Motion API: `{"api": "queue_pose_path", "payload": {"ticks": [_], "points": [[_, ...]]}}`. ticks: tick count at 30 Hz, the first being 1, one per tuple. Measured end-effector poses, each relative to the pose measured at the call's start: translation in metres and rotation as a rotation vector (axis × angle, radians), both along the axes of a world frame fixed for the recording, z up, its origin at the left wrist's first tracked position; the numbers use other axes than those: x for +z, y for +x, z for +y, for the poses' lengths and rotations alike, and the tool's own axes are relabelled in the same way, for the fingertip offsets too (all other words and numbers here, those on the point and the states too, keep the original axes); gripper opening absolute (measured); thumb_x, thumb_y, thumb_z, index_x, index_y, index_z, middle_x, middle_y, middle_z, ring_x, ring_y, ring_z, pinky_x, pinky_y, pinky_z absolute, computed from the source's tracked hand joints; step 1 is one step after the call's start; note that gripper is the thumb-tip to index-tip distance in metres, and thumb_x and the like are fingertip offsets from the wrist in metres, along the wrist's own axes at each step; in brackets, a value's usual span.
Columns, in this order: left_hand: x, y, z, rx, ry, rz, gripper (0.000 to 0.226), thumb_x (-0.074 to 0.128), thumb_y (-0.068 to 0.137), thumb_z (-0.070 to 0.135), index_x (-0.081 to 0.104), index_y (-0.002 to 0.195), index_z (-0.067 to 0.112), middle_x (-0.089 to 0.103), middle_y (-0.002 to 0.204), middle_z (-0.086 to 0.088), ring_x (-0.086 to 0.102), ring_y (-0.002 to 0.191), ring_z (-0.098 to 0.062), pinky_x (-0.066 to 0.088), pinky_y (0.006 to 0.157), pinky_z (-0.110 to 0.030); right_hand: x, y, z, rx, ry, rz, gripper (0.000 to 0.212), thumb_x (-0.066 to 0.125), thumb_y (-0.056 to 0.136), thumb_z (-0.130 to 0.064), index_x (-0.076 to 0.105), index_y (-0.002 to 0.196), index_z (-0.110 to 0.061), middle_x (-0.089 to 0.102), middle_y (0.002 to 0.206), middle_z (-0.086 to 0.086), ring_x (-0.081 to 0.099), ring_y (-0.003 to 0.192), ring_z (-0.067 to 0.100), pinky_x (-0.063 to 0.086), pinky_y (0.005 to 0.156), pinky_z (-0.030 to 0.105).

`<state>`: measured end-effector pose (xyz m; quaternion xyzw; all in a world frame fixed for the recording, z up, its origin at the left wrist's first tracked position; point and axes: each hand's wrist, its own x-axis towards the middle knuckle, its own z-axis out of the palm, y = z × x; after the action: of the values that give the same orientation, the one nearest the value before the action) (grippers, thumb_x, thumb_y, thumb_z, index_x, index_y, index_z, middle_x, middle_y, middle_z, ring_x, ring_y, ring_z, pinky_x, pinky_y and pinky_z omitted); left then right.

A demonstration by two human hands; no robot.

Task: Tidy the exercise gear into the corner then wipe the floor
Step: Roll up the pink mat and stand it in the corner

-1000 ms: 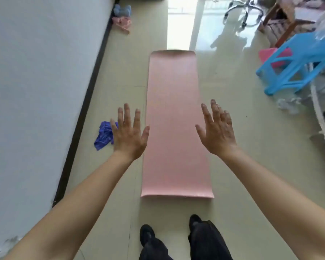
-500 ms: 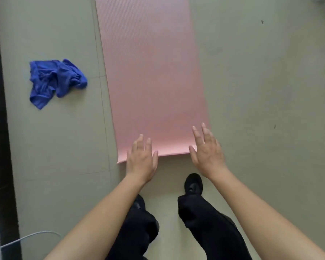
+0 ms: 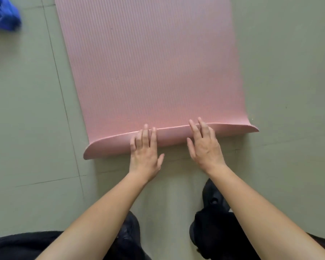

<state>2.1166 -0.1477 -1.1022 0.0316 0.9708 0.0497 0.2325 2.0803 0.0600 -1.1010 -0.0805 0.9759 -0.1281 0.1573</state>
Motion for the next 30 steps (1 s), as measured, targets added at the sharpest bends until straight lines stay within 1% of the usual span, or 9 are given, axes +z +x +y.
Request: {"api": "queue_pose_path", "payload": {"ticks": [3,7,10,13,16,21,26,28,30], "points": [[-0.023,-0.021,-0.011,-0.053,0.004,0.083,0.093,0.059,0.080,0.055,0.021,0.152,0.010,0.029,0.150,-0.022,0.029,0.139,-0.042,0.016,0.116,-0.059,-0.026,-0.028,-0.003,0.110,-0.036,0.165,0.040,0.050,0.100,-0.024,0.057,0.136,-0.008,0.053,0.136,0.025,0.049,0.122,0.044,0.040,0.108,0.054],[-0.042,-0.054,-0.026,-0.112,-0.008,0.145,0.080,0.046,0.079,0.068,0.051,0.132,0.008,0.057,0.116,-0.016,0.058,0.101,-0.035,0.046,0.089,-0.052,-0.042,-0.062,-0.008,0.138,0.010,0.231,0.034,0.046,0.097,-0.033,0.068,0.116,-0.015,0.066,0.112,0.013,0.058,0.107,0.035,0.035,0.111,0.053],[-0.047,-0.073,-0.035,-0.175,0.065,0.255,0.069,0.041,0.078,0.071,0.062,0.098,0.008,0.061,0.079,-0.010,0.059,0.066,-0.030,0.046,0.058,-0.037,-0.037,-0.080,-0.013,0.103,0.069,0.199,0.033,0.044,0.094,-0.035,0.068,0.082,-0.016,0.068,0.077,0.009,0.062,0.076,0.035,0.046,0.084,0.045],[-0.031,-0.079,-0.038,-0.196,0.154,0.237,0.061,0.038,0.081,0.074,0.046,0.077,0.013,0.056,0.064,-0.005,0.058,0.053,-0.029,0.040,0.044,-0.033,-0.028,-0.085,-0.016,0.062,0.111,0.085,0.040,0.033,0.095,-0.042,0.050,0.065,-0.021,0.065,0.066,0.008,0.059,0.066,0.034,0.041,0.068,0.039],[-0.017,-0.087,-0.038,-0.159,0.089,0.047,0.064,0.027,0.085,0.079,0.038,0.087,0.016,0.064,0.083,-0.009,0.064,0.077,-0.032,0.036,0.057,-0.035,-0.029,-0.078,-0.017,0.045,0.065,0.135,0.046,0.034,0.097,-0.043,0.060,0.070,-0.018,0.067,0.072,0.006,0.061,0.070,0.034,0.042,0.072,0.039],[-0.015,-0.125,-0.047,-0.008,0.190,-0.325,0.075,0.015,0.093,0.072,0.064,0.099,0.016,0.066,0.109,-0.014,0.061,0.103,-0.031,0.047,0.082,-0.039,-0.041,-0.059,-0.011,0.064,0.010,0.346,0.043,0.041,0.100,-0.046,0.071,0.108,-0.016,0.064,0.108,0.010,0.057,0.101,0.031,0.041,0.100,0.048],[-0.018,-0.120,-0.046,0.112,0.137,0.164,0.051,0.029,0.100,0.048,0.063,0.104,0.011,0.057,0.109,-0.016,0.055,0.104,-0.036,0.046,0.082,-0.045,-0.043,-0.079,-0.023,0.027,0.133,0.302,0.050,0.035,0.099,-0.053,0.071,0.109,-0.019,0.070,0.103,0.005,0.060,0.102,0.031,0.030,0.113,0.053],[-0.019,-0.103,-0.043,0.045,0.098,0.324,0.056,0.028,0.094,0.054,0.062,0.109,0.012,0.059,0.105,-0.015,0.057,0.099,-0.036,0.047,0.081,-0.046,-0.040,-0.100,-0.035,-0.005,0.155,0.185,0.050,0.033,0.100,-0.053,0.072,0.105,-0.021,0.073,0.103,0.004,0.062,0.103,0.030,0.024,0.116,0.052],[-0.020,-0.088,-0.042,-0.045,0.016,0.269,0.075,0.030,0.088,0.071,0.051,0.131,0.014,0.055,0.122,-0.014,0.053,0.115,-0.034,0.038,0.099,-0.052,-0.041,-0.116,-0.043,-0.023,0.142,0.143,0.049,0.034,0.101,-0.051,0.071,0.108,-0.020,0.074,0.106,0.007,0.061,0.108,0.031,0.017,0.119,0.051]]}}
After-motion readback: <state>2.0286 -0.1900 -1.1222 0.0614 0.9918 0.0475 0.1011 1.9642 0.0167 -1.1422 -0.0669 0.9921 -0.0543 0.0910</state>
